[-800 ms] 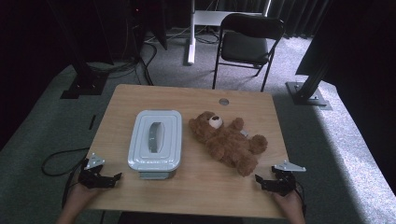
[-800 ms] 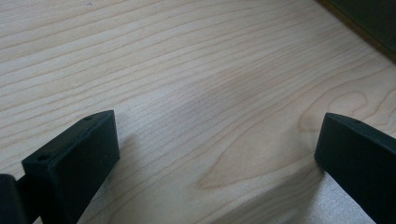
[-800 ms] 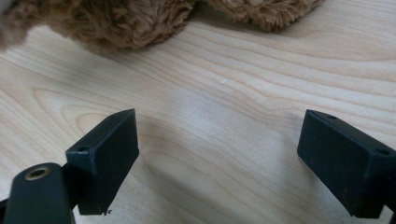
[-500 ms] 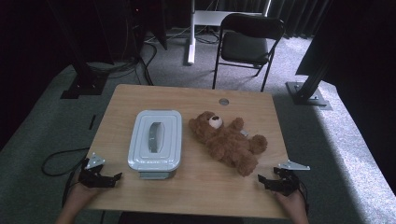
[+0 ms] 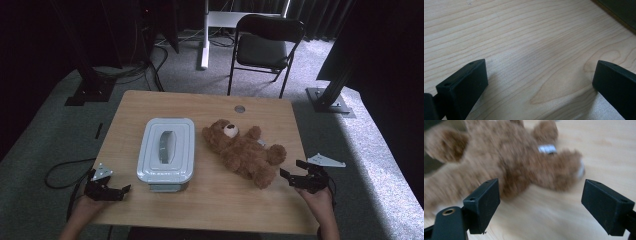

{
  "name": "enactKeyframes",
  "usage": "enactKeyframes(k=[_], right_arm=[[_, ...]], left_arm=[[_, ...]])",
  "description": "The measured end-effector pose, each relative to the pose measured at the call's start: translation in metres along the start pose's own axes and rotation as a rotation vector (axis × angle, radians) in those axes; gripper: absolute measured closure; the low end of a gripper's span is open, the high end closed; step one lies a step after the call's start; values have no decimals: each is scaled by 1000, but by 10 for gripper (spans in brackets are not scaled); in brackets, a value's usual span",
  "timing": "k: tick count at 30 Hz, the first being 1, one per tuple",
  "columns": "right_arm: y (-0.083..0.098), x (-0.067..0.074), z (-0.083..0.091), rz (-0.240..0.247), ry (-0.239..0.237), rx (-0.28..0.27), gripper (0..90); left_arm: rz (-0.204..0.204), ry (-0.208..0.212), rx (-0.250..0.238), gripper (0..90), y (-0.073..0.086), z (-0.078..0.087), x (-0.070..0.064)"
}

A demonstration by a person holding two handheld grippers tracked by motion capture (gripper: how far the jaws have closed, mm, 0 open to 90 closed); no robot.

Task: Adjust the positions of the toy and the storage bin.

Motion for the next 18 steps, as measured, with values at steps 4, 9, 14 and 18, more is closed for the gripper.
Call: enactKeyframes(k=[4, 9, 14, 18], right_arm=[[-21, 7, -10, 37, -27, 14, 144], [-38, 12, -27, 65, -63, 30, 144], [-51, 13, -50, 74, -103, 57, 144], [-58, 14, -69, 79, -146, 88, 144]], left_arm=[[1, 0, 0, 5, 0, 0, 0], [1, 0, -1, 5, 0, 0, 0], [2, 0, -1, 5, 0, 0, 0], [1, 0, -1, 5, 0, 0, 0]])
Point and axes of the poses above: each handheld gripper's, and its own axes: z roughly backward along the jaws, y roughly out of its underside, x roughly to its left, the point moved 5 cm from there along -z, roughly forward along the jaws, and after that the axes turned 11 degrees about -y, right-handed, at the moved point
